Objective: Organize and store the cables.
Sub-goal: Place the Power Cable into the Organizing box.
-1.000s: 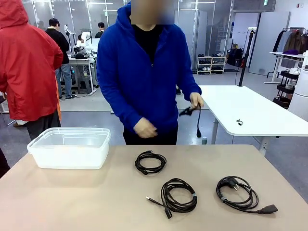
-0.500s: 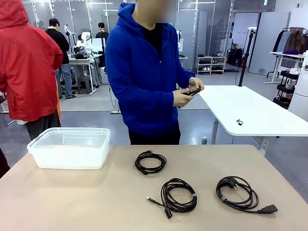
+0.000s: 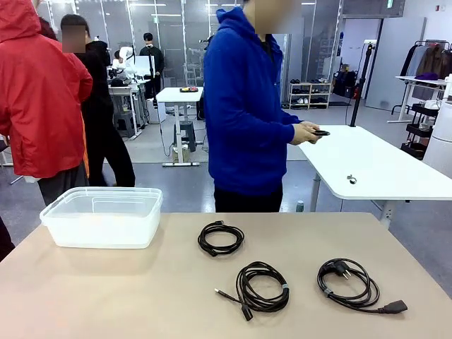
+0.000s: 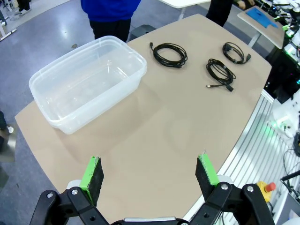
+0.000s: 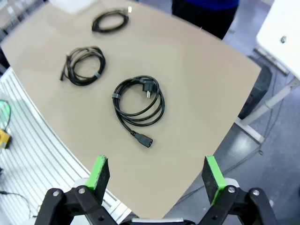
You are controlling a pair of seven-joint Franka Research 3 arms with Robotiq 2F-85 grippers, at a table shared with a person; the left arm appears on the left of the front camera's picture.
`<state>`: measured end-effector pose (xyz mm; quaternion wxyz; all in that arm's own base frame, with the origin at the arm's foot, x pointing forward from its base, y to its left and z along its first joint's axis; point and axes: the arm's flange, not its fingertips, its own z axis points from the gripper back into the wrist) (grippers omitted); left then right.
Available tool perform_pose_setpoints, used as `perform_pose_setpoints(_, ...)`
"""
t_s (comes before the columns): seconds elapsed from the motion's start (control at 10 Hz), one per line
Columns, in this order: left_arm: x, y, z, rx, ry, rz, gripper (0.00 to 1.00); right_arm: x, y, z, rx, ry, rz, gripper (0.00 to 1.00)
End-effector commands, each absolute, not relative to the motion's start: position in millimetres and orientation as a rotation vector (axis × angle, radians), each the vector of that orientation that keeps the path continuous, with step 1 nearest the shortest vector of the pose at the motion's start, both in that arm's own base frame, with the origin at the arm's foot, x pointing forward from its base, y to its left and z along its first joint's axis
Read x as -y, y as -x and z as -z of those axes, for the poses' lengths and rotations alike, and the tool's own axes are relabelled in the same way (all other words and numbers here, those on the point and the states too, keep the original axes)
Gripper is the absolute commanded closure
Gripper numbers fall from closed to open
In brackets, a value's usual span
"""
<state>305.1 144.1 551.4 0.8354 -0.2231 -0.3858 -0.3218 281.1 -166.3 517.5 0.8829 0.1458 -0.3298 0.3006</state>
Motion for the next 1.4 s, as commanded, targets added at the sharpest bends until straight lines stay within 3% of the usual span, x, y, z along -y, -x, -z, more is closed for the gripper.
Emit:
perform_pose_setpoints(0.0,-147,-306,-554,0.826,0.488,0.702,0.00,116,-333,-524,0.532,-0.199,-0.682,0.00)
perform_pose_setpoints(0.4,-147,-306,-554,0.826,0.488,0.702,0.00,16,-392,-488,0.295,-0.083,-0.720,0.00)
perform_pose_setpoints(0.6,-147,-306,-554,0.826,0.488,0.702,0.00,-30,-404,-453,0.237,0.074,-0.626,0.00)
perform_pose_setpoints(0.9,-147,-306,-554,0.826,0.488,0.702,0.00,-62,-393,-396,0.092,-0.028,-0.593,0.00)
perform_pose_setpoints(1.3,-147,-306,-554,0.826,0.488,0.702,0.00,-75,-392,-347,0.026,-0.091,-0.540,0.00)
